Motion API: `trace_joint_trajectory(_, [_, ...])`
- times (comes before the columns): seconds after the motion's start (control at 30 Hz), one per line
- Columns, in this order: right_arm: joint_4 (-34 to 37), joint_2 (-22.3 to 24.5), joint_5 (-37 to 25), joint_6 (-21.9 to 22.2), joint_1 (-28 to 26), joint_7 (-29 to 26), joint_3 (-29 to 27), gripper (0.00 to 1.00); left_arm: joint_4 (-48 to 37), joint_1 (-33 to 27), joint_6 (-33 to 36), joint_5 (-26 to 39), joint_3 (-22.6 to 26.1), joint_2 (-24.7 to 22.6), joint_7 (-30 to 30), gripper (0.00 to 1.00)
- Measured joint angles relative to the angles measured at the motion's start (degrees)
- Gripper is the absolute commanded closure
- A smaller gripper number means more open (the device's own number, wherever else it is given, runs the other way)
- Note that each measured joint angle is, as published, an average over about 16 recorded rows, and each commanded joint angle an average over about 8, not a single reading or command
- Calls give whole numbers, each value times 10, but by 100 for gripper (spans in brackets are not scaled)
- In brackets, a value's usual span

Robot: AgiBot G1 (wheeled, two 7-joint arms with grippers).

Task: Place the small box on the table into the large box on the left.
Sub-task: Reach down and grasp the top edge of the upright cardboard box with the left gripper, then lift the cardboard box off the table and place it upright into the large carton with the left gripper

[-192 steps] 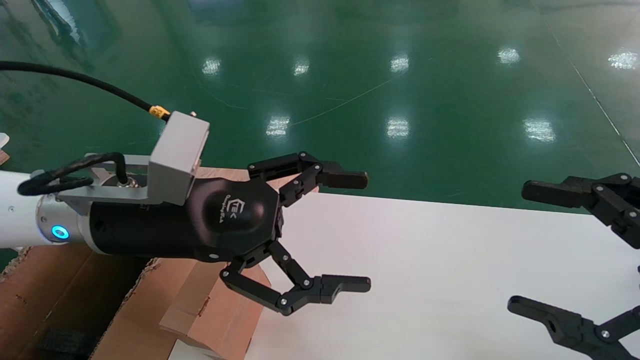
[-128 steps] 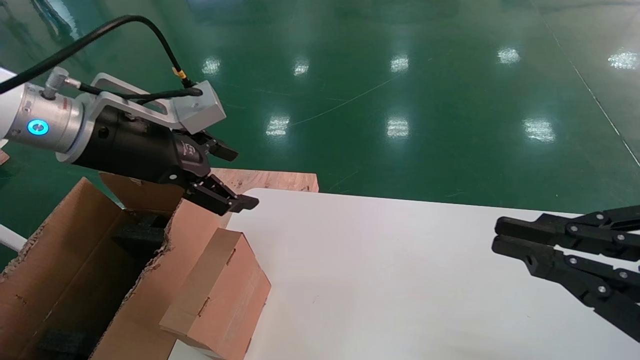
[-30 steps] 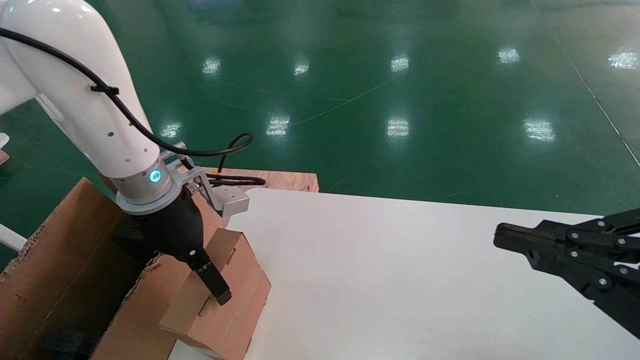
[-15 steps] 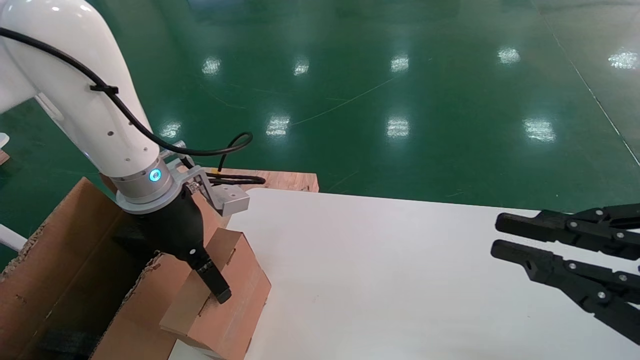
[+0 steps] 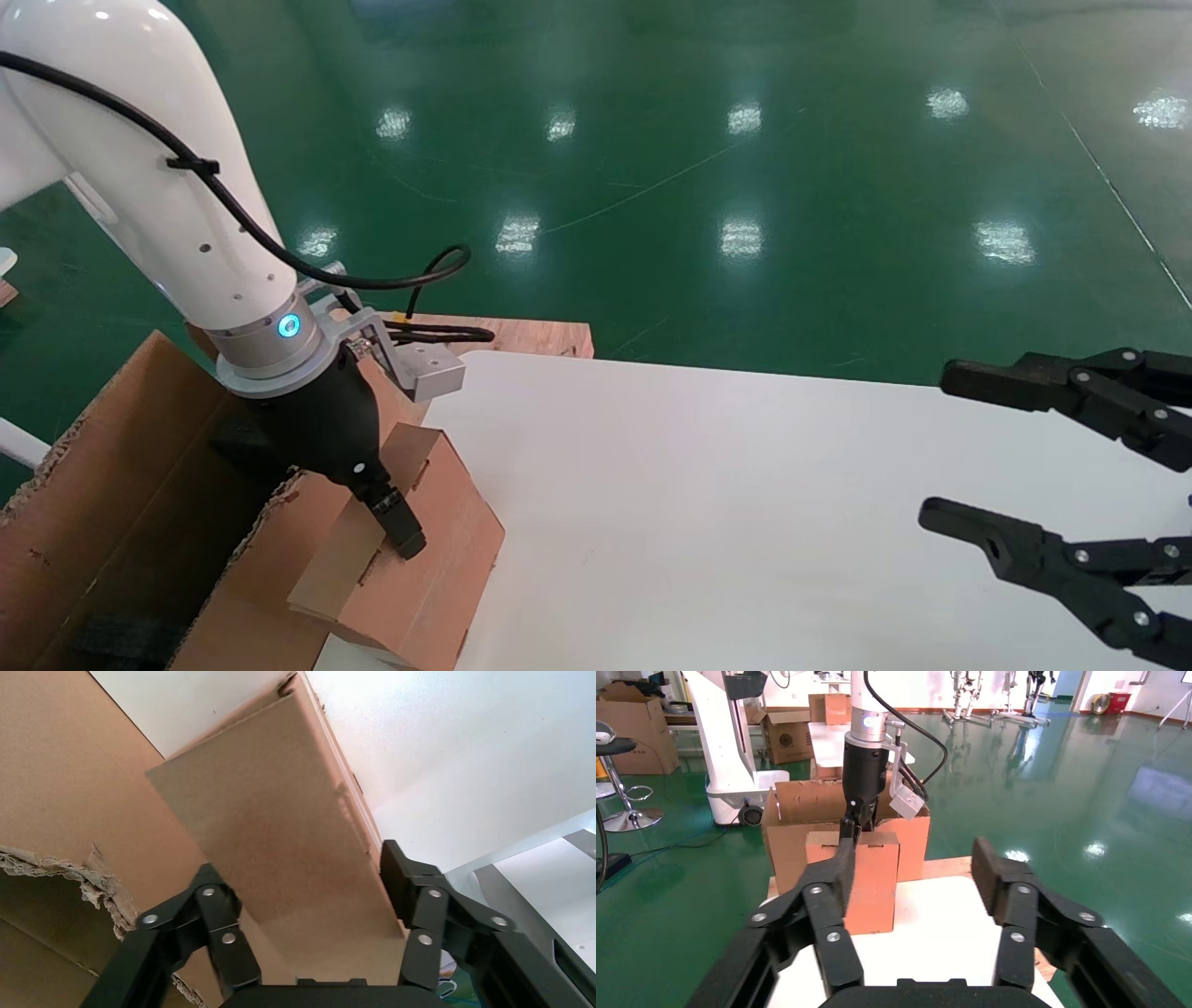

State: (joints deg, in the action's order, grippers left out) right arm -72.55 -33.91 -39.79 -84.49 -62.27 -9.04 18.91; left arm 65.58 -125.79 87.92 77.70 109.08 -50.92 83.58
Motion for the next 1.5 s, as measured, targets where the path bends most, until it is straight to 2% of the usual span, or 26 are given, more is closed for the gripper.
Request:
trace_joint_trajectory(0.6, [0,0,0,0,0,0,0,0,-35,-26,-20,18,-10,-19,-26,100])
trace_joint_trajectory(0.8, [0,0,0,0,0,0,0,0,-80,-73,-52,65,-19,-41,-58,100])
trace_joint_trajectory(1.1, [0,0,0,0,0,0,0,0,-134,-174,-93,169,-20,-69,-94,100])
trace_joint_trajectory(1.3, [0,0,0,0,0,0,0,0,-122,-227,-70,219,-5,-63,-80,100])
trace_joint_trajectory(1.5, [0,0,0,0,0,0,0,0,-66,-259,-16,236,29,-24,-36,100])
